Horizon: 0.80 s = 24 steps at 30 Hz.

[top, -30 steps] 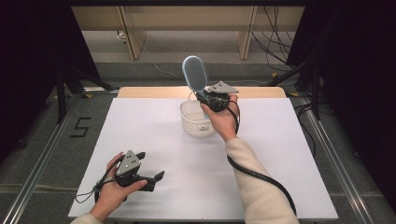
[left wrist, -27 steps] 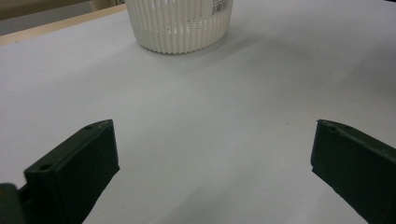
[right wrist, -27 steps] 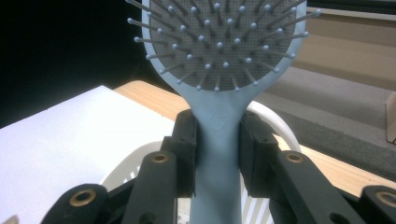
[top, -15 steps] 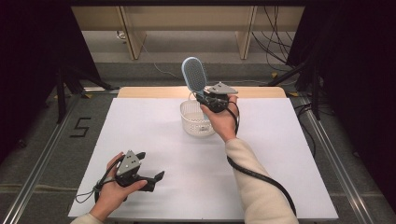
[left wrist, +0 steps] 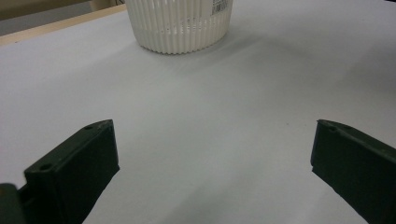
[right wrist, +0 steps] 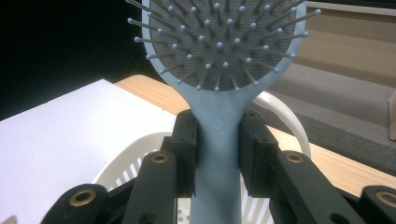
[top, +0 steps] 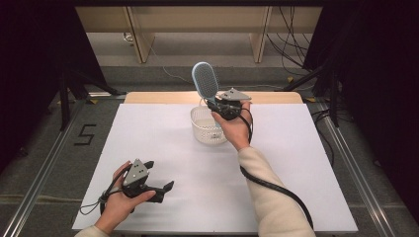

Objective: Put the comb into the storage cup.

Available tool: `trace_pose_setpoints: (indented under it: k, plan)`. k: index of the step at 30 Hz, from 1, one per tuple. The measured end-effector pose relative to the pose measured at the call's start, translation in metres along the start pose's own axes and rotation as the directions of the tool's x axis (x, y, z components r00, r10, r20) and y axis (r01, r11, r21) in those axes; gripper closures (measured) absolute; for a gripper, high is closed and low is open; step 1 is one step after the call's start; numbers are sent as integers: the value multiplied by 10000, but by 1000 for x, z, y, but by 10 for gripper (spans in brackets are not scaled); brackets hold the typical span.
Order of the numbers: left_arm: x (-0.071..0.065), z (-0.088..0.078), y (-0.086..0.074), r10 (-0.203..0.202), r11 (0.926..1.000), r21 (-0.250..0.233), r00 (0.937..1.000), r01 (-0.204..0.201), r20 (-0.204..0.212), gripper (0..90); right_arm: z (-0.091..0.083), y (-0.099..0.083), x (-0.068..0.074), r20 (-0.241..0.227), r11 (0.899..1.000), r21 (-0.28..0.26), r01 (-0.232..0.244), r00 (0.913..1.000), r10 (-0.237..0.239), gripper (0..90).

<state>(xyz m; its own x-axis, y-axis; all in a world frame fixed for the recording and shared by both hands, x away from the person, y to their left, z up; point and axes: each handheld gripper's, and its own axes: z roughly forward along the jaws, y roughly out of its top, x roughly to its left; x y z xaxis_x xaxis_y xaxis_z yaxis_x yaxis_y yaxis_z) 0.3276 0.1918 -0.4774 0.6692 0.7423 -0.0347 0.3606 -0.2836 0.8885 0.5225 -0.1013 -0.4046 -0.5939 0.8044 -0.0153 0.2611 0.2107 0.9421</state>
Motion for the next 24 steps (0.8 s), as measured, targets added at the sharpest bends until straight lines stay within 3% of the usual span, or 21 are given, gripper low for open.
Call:
trace_pose_setpoints:
  k: [24]
  plan:
    - [0, 0, 0, 26, 10000, 15, 10000, -26, 18, 2, 3, -5, 0, -33, 9998, 168, 56, 10000, -55, 704]
